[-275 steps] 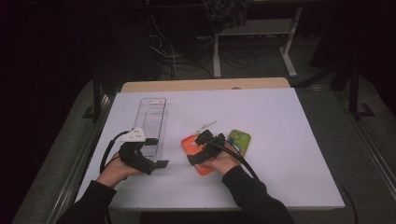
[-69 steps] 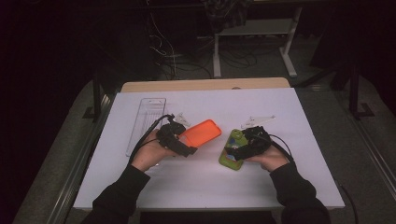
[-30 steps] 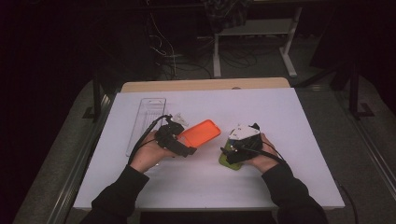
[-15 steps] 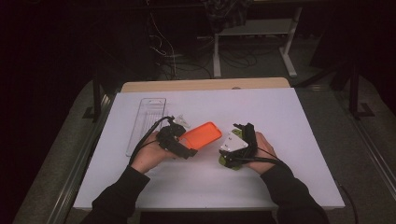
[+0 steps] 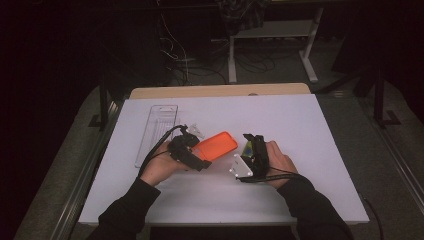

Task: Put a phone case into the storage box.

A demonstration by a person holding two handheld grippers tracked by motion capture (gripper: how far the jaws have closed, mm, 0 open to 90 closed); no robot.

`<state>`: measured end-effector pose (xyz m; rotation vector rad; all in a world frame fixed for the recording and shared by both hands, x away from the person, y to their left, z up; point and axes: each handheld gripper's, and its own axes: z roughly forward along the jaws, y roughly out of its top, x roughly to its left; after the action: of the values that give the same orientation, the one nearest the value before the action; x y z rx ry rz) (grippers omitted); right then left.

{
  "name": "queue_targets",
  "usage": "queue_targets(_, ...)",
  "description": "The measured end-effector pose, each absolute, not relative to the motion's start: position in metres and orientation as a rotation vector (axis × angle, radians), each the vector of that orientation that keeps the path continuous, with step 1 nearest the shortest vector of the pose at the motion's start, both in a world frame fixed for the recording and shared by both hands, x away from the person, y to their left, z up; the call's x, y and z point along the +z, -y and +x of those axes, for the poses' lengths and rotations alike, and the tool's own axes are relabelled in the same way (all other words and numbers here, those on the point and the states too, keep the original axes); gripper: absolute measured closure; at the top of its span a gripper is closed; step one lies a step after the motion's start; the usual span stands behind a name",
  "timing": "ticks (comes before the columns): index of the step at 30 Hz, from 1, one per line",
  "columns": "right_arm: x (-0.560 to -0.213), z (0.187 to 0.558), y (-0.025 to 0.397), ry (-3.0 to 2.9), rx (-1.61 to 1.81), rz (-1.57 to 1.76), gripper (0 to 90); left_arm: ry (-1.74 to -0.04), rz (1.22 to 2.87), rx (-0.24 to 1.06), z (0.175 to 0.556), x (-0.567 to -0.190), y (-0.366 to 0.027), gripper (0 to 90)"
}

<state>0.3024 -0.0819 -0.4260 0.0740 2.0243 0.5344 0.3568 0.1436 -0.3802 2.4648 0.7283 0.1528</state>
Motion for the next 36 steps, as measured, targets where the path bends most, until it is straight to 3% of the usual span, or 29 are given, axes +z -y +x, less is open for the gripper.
queue_targets(14, -0.435, 0.295, 0.065, -1.839, 0.409, -0.169, 0.8, -0.719, 2.470, 0.154, 0.355, -0.379, -0.142, 16.3)
queue_targets(21, -0.441, 0.298, 0.047, -1.781, 0.408, -0.215, 8.3, -0.714, 2.467, 0.159, 0.355, -0.378, -0.142, 16.3)
queue_targets(36, -0.451, 0.292, 0.032, -1.733, 0.380, -0.263, 46.5, -0.712, 2.462, 0.157, 0.355, -0.377, -0.143, 16.3)
